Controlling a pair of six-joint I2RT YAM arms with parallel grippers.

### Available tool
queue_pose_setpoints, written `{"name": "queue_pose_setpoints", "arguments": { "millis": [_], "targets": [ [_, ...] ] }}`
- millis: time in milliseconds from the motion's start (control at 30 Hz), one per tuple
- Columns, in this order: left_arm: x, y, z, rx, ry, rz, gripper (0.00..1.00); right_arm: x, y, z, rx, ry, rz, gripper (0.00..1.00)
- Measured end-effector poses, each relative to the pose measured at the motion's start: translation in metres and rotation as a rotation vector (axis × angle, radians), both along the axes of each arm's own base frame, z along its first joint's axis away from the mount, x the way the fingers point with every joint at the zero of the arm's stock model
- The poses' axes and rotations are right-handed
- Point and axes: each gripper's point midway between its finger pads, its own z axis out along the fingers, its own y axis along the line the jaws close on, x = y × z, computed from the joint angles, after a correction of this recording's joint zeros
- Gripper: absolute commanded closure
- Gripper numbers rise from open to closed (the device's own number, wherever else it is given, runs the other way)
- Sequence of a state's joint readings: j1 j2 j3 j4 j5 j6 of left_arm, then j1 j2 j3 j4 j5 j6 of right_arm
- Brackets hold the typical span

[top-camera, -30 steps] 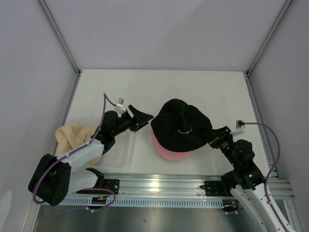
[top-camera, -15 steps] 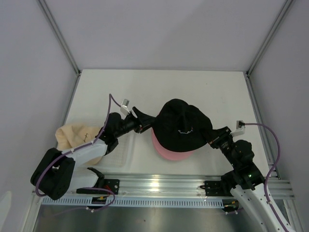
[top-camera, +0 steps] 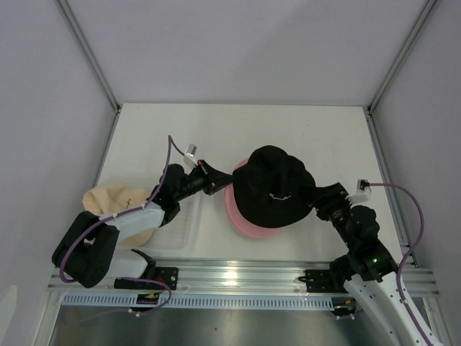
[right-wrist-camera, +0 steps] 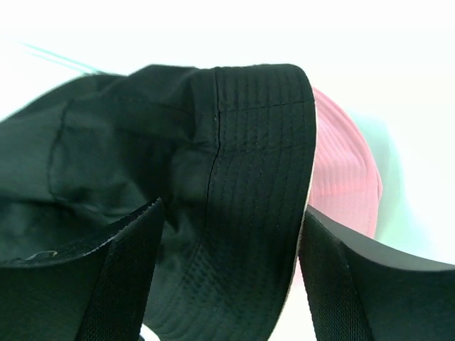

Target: Stack the hats

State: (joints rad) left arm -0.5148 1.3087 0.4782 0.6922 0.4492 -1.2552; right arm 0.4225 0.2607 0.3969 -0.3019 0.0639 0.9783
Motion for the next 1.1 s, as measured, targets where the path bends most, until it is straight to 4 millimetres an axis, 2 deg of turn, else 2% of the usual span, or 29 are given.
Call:
{"name": "queue_pose_setpoints", "arguments": {
  "millis": [100,167,233,400,467,567,700,800,833,900,933,1000,1100],
  "targets": [
    [0.002,-0.001,0.001,0.030,-0.024,-0.009,0.99,0.001,-0.007,0.012,-0.009,-0.024,-0.035,0.29],
    [0.003,-0.001,0.001,0.053,-0.034,-0.013,0.99,0.003,-0.012,0.019,-0.012,-0.040,-0.065,0.35],
    [0.004,-0.001,0.000,0.077,-0.040,-0.016,0.99,0.005,-0.017,0.021,-0.018,-0.046,-0.090,0.37],
    [0.008,0.002,-0.007,0.130,-0.036,-0.001,0.99,0.011,-0.024,0.010,-0.047,-0.007,-0.138,0.38],
    [0.010,0.005,-0.014,0.157,-0.024,0.018,0.99,0.014,-0.026,0.004,-0.064,0.014,-0.153,0.46],
    [0.013,0.009,-0.022,0.188,-0.010,0.043,0.99,0.019,-0.026,-0.006,-0.096,0.050,-0.162,0.65],
    [0.015,0.014,-0.026,0.229,-0.030,0.062,0.99,0.023,-0.024,-0.020,-0.117,0.086,-0.163,0.70],
    [0.016,0.017,-0.023,0.254,-0.063,0.065,0.99,0.026,-0.021,-0.028,-0.117,0.095,-0.153,0.58],
    [0.017,0.018,-0.022,0.265,-0.078,0.067,0.99,0.027,-0.020,-0.028,-0.114,0.093,-0.149,0.51],
    [0.018,0.019,-0.019,0.283,-0.104,0.070,0.99,0.027,-0.019,-0.027,-0.108,0.085,-0.144,0.46],
    [0.019,0.019,-0.018,0.290,-0.115,0.070,0.99,0.028,-0.018,-0.024,-0.103,0.076,-0.142,0.39],
    [0.021,0.020,-0.017,0.300,-0.130,0.070,0.99,0.029,-0.017,-0.021,-0.092,0.063,-0.142,0.32],
    [0.023,0.019,-0.021,0.306,-0.131,0.068,0.99,0.031,-0.017,-0.013,-0.052,0.034,-0.147,0.30]
  ]
}}
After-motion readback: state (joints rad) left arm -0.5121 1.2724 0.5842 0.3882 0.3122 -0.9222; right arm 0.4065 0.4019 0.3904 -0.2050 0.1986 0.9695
